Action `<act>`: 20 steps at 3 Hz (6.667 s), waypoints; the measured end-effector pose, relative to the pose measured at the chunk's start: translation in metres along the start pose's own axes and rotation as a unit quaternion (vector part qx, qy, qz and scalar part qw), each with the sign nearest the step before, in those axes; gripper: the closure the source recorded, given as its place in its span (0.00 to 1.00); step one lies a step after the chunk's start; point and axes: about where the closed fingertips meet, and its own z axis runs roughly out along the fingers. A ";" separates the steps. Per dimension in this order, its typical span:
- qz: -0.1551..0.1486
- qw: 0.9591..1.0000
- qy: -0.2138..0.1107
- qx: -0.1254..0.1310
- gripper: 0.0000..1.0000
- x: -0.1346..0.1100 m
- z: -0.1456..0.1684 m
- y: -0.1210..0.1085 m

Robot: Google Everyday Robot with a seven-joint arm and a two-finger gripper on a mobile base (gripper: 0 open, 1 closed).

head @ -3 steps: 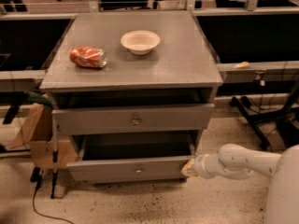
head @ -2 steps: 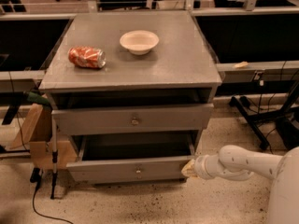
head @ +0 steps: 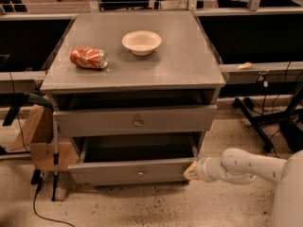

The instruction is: Close middle drawer

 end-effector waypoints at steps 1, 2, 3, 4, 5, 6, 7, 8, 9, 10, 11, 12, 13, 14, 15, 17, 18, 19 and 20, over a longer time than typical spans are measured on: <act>0.018 1.000 0.000 -0.006 0.04 -0.002 0.004 0.002; 0.018 1.000 0.000 -0.006 0.00 0.003 0.004 -0.002; 0.018 1.000 0.000 -0.006 0.00 0.007 0.005 -0.007; 0.023 1.000 0.001 -0.008 0.19 0.009 0.006 -0.006; 0.025 1.000 -0.003 -0.014 0.50 0.002 0.008 0.008; 0.024 1.000 -0.005 -0.015 0.73 0.003 0.007 0.011; 0.005 0.999 -0.018 -0.026 0.96 0.000 0.000 0.033; 0.005 0.999 -0.018 -0.026 1.00 0.002 -0.001 0.032; -0.027 0.999 -0.024 -0.023 1.00 0.009 -0.007 0.049; -0.069 0.997 -0.036 0.008 1.00 0.018 -0.014 0.060; -0.108 0.993 -0.028 0.042 1.00 0.044 -0.019 0.071; -0.128 0.989 -0.019 0.066 1.00 0.065 -0.024 0.070; -0.144 0.986 -0.020 0.081 1.00 0.070 -0.028 0.066; -0.177 0.980 -0.016 0.084 1.00 0.059 -0.021 0.062; -0.231 0.969 -0.032 0.075 1.00 0.027 -0.002 0.074; -0.241 0.967 -0.038 0.071 1.00 0.028 -0.002 0.070; -0.257 0.963 -0.054 0.064 1.00 0.025 -0.006 0.069; -0.256 0.963 -0.054 0.063 1.00 0.025 -0.005 0.068; -0.246 0.966 -0.051 0.053 1.00 0.028 -0.005 0.055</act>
Offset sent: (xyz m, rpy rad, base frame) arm 0.0544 0.0028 0.0005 0.1133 0.0352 -0.1816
